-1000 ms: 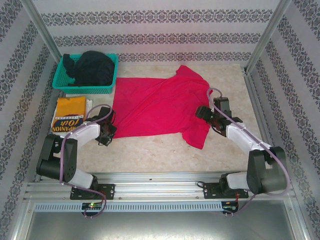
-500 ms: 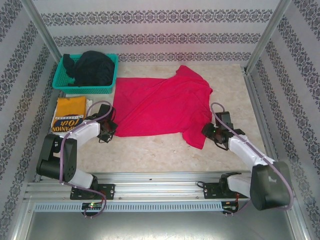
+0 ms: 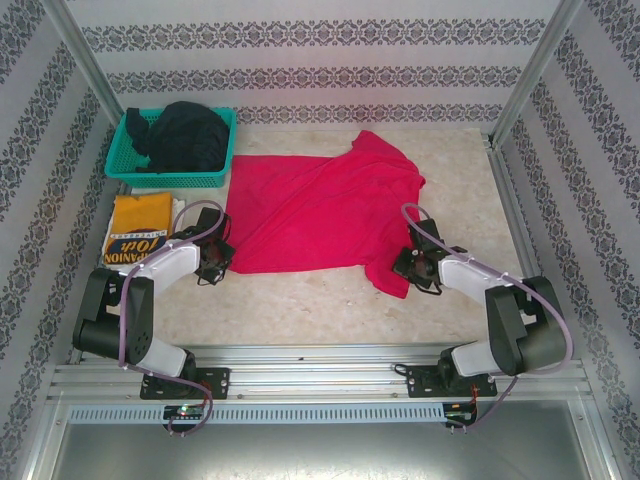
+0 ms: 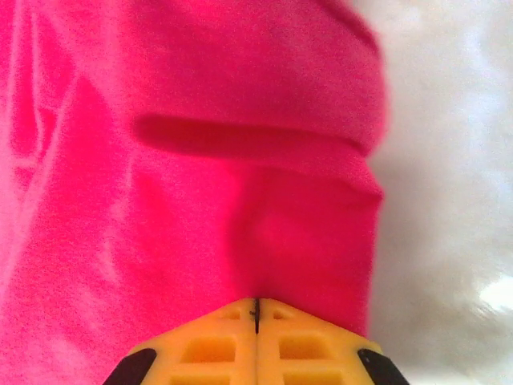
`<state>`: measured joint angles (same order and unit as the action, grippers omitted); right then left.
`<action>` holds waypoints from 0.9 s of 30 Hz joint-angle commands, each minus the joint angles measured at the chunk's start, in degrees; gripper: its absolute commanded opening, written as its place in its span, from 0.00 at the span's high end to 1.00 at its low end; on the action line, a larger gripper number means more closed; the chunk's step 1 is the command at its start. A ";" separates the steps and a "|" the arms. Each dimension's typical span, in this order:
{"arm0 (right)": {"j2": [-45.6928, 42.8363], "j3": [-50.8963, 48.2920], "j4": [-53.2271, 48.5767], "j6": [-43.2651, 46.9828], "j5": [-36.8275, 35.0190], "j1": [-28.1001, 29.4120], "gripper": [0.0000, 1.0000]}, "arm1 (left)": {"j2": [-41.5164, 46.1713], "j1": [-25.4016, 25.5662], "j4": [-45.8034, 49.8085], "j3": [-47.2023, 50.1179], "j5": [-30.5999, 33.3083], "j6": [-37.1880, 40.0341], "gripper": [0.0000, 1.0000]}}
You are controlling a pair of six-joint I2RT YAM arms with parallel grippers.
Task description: Fold and stack the t-shirts
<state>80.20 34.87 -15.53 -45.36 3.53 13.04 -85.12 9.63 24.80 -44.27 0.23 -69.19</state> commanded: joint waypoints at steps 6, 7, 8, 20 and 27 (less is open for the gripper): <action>-6.23 -0.94 -21.55 -11.45 -5.86 6.04 0.99 | 1.19 -0.42 -0.01 -1.04 1.36 2.03 1.00; -7.15 -1.64 -21.42 -11.57 -5.37 6.26 0.98 | 1.21 -0.53 -0.10 -0.88 1.50 2.02 1.00; -8.07 -1.99 -21.44 -11.67 -5.29 6.21 0.97 | 1.23 -0.49 -0.30 -0.77 1.58 2.03 1.00; 1.88 7.16 -2.70 -6.32 -4.88 -1.48 0.99 | -0.75 -0.58 -1.79 -1.24 0.79 2.67 1.00; 5.81 8.04 -8.91 -10.48 -7.04 -2.34 1.00 | 0.73 -0.59 -1.29 -0.73 1.47 2.58 1.00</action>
<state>86.78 44.07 -20.51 -52.90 -1.02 11.60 -85.25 9.63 23.99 -44.29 0.45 -67.70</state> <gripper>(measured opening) 0.042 0.044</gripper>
